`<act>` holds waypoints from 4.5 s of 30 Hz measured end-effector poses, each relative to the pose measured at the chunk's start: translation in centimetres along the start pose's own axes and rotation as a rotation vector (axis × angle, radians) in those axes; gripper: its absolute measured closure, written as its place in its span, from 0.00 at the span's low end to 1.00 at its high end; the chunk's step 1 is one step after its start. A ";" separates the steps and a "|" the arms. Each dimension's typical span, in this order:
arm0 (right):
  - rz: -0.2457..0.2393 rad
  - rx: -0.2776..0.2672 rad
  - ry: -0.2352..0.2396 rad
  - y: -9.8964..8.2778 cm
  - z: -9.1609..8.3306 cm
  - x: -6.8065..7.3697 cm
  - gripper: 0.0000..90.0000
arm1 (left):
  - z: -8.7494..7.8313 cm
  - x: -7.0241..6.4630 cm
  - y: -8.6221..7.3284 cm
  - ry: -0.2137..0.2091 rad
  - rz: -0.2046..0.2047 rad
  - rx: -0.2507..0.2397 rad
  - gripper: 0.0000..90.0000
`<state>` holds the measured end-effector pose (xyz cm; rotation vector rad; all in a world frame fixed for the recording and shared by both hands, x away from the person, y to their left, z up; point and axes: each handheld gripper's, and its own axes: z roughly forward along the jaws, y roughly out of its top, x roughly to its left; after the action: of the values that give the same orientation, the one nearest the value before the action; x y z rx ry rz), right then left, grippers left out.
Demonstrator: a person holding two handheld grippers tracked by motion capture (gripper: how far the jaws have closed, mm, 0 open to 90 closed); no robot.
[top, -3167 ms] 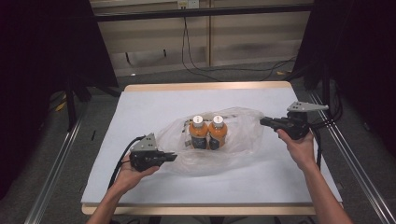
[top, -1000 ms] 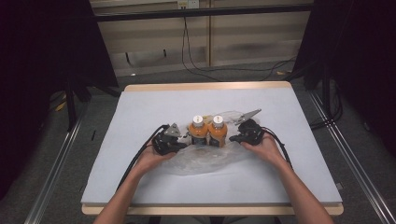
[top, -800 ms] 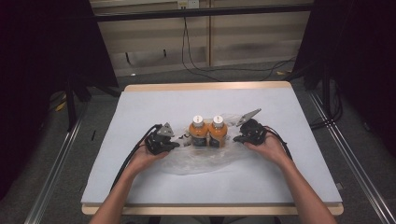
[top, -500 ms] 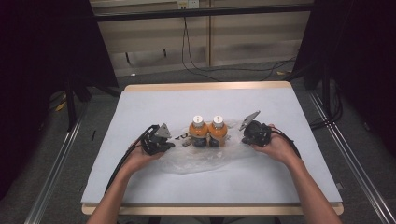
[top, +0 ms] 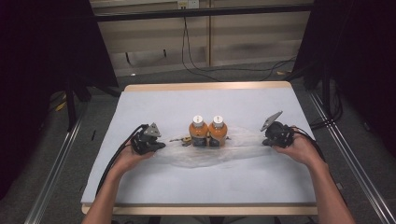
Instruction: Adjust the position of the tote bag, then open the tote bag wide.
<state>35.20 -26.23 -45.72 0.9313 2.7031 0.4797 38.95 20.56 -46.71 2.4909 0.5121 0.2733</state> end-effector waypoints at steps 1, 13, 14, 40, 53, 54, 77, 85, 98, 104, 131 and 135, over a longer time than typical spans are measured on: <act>0.000 0.000 0.000 0.0 0.0 0.0 1.00 | 0.0 0.0 0.0 0.000 0.000 0.000 1.00; -0.050 0.013 -0.023 0.0 -0.1 0.5 1.00 | -0.8 0.2 -0.9 0.001 -0.007 0.022 1.00; -0.043 0.014 -0.022 0.0 -0.1 0.5 1.00 | -0.9 0.1 -0.8 -0.005 -0.003 0.030 1.00; 0.033 -0.152 0.045 -0.2 -0.9 0.0 1.00 | -1.7 0.2 0.0 -0.108 -0.127 -0.177 1.00; 0.059 -0.370 0.142 0.4 -2.8 -0.3 1.00 | -2.9 -0.7 1.4 -0.122 -0.137 -0.323 0.98; 0.056 -0.390 0.162 0.7 -3.0 -0.1 1.00 | -2.9 -0.8 1.5 -0.124 -0.142 -0.336 0.98; 0.052 -0.511 0.210 3.7 -3.0 2.2 1.00 | -1.3 -5.3 4.9 -0.193 -0.098 -0.390 0.99; 0.055 -0.532 0.240 4.5 -2.7 2.5 1.00 | -0.2 -6.5 6.5 -0.222 -0.075 -0.393 0.98; 0.005 -0.525 0.241 8.3 -1.4 2.4 1.00 | 1.7 -8.9 10.0 -0.182 -0.024 -0.389 0.99; 0.006 -0.527 0.266 10.1 -0.2 1.6 1.00 | 2.2 -9.4 10.4 -0.131 -0.017 -0.365 1.00; 0.064 -0.301 0.384 11.1 6.7 1.4 1.00 | 5.8 -11.3 7.2 -0.163 0.023 -0.199 1.00; 0.075 -0.299 0.389 11.0 7.0 1.3 1.00 | 5.8 -11.2 7.0 -0.195 -0.012 -0.197 1.00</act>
<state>42.57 -15.61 -48.08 0.9345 2.8139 1.1521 32.65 7.72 -48.32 2.2917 0.3983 0.0701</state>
